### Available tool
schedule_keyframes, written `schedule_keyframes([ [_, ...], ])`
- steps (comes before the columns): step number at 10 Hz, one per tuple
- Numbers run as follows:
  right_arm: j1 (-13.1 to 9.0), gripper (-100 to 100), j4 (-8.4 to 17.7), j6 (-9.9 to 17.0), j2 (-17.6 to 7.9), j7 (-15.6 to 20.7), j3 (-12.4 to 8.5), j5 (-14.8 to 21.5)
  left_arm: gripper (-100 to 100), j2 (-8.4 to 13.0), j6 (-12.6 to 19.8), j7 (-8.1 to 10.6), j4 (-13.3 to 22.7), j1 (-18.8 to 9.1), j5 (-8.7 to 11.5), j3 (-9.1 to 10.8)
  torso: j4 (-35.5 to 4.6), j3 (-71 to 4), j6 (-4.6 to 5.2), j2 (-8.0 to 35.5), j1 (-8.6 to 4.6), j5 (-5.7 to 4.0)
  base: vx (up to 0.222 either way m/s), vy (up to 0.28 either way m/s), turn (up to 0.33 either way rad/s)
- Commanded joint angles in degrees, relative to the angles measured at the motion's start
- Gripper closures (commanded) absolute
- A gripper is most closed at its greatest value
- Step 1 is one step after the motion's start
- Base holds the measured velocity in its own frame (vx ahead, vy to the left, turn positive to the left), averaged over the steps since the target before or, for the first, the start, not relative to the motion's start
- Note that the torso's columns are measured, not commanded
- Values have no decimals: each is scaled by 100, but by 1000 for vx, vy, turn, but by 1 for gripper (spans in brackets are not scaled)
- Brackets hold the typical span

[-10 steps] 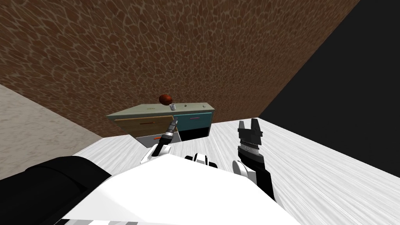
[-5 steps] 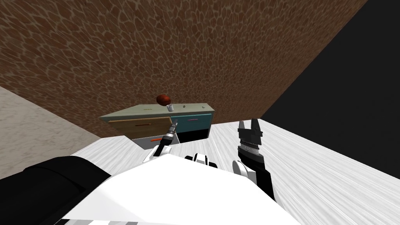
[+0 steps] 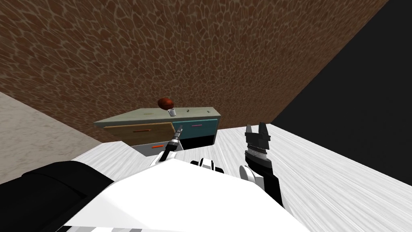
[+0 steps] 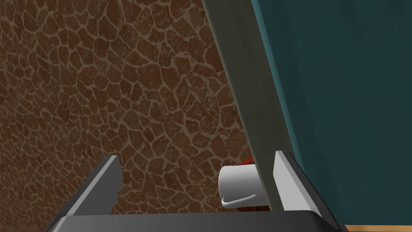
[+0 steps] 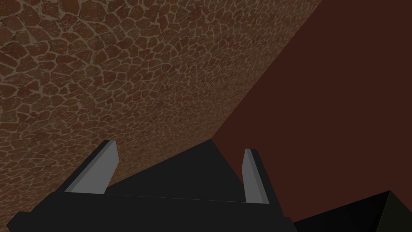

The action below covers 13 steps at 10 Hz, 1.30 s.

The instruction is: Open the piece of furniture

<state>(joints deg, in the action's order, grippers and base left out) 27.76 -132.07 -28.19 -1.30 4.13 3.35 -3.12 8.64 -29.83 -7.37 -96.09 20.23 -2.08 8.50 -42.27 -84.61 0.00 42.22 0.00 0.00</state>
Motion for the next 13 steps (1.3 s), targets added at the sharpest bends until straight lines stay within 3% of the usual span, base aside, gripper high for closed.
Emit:
schedule_keyframes([
  [1,0,0,0,0,0,0,0,0,-100,-20,-100,23,431,-64,38,59,-1,3,-1,6,-12,-4,110,-84,40],
  [7,0,0,0,0,0,0,0,0,-100,-148,-310,69,1453,-274,129,206,-3,6,0,10,2,0,143,-71,36],
  [13,-1,0,0,0,0,0,0,0,-100,-654,-437,96,2064,-398,183,294,-4,9,-1,15,5,0,92,-48,22],
])
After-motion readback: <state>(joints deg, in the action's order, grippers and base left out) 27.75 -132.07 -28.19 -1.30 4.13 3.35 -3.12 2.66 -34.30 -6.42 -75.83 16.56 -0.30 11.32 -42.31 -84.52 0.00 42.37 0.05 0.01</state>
